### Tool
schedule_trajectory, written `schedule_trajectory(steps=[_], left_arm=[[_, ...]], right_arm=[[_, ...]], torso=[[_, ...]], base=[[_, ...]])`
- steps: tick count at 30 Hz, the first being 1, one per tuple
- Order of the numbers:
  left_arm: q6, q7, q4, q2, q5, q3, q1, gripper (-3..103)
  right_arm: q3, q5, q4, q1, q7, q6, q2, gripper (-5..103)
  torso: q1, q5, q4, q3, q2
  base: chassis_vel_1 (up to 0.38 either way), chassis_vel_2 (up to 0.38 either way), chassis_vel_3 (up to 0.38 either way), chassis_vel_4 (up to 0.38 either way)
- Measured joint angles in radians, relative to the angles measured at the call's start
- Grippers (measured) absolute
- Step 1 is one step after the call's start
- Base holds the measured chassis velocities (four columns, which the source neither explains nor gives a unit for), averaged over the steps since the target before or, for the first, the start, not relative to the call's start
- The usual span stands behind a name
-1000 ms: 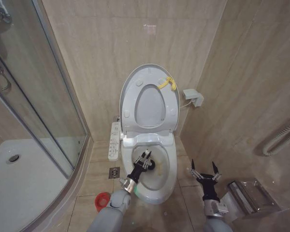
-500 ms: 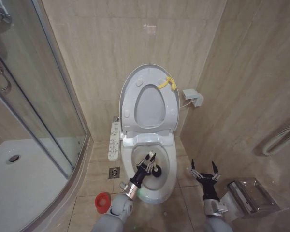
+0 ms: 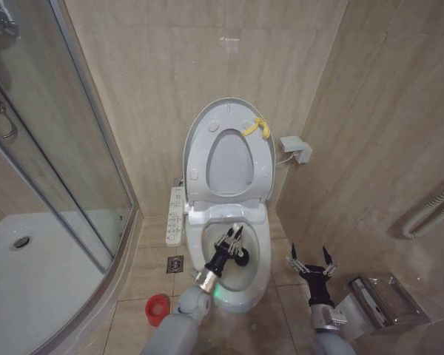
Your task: Open the toilet lid, clean the toilet bowl with a toilet brush, close the toilet lid, and flush.
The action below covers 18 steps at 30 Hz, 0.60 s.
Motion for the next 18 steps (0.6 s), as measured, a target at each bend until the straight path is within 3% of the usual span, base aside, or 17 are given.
schedule_trajectory(steps=[5,10,18], left_arm=[[-0.016,0.011,0.096,-0.053,0.001,-0.023,-0.052,22],[-0.033,0.013,0.182,-0.056,0.046,-0.038,-0.074,22],[-0.033,0.046,0.147,0.023,0.085,-0.033,-0.025,22]], right_arm=[[0.001,0.001,-0.01,0.0,0.0,0.005,-0.003,100],[0.001,0.003,-0.016,0.004,0.0,0.006,-0.003,100],[-0.001,0.006,-0.02,0.006,0.0,0.009,-0.004,100]], torso=[[0.0,-0.0001,0.0,0.0,0.0],[0.0,-0.0001,0.0006,0.0,0.0],[0.0,-0.0002,0.0003,0.0,0.0]], base=[[0.0,0.0,0.0,0.0],[0.0,0.0,0.0,0.0],[0.0,0.0,0.0,0.0]])
